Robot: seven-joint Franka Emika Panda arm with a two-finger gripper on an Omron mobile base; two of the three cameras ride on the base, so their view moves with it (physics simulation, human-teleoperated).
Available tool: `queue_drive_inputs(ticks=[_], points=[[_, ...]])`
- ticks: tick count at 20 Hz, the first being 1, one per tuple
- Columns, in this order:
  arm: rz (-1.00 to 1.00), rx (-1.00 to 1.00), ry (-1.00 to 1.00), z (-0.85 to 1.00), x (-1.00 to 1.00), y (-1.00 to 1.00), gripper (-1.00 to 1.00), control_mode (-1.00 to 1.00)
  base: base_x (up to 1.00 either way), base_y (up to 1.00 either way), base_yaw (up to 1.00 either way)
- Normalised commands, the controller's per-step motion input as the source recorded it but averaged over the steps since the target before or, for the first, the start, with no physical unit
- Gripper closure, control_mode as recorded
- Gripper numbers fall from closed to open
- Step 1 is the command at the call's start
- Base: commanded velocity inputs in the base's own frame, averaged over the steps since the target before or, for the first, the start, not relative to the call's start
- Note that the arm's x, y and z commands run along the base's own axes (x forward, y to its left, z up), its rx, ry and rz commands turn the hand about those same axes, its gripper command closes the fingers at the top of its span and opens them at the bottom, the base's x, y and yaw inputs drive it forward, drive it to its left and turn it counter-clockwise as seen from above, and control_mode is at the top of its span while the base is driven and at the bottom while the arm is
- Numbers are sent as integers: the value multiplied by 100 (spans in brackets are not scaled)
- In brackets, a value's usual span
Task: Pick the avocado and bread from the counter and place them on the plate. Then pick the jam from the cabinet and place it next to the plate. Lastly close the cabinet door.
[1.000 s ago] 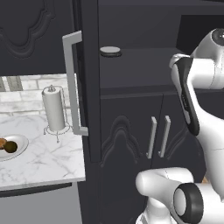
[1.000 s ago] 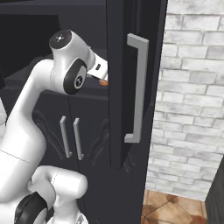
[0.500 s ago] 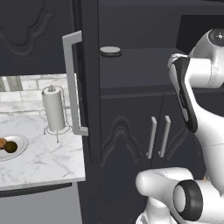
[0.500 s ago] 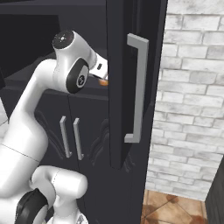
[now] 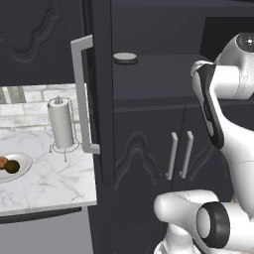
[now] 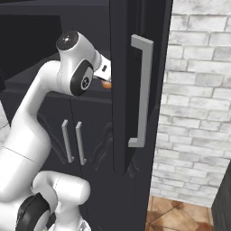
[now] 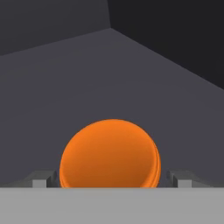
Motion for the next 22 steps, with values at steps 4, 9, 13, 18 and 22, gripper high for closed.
queue_drive_inputs(ticks=[4,9,13,18,22], points=[[0,0,0,0,0,0,-100,-100,0,0,0],[0,0,0,-1,0,0,100,-100,0,0,0],[0,0,0,-1,0,-6,100,-100,0,0,0],[0,0,0,0,-7,-6,100,-100,0,0,0],[0,0,-2,0,-34,8,100,-100,0,0,0]])
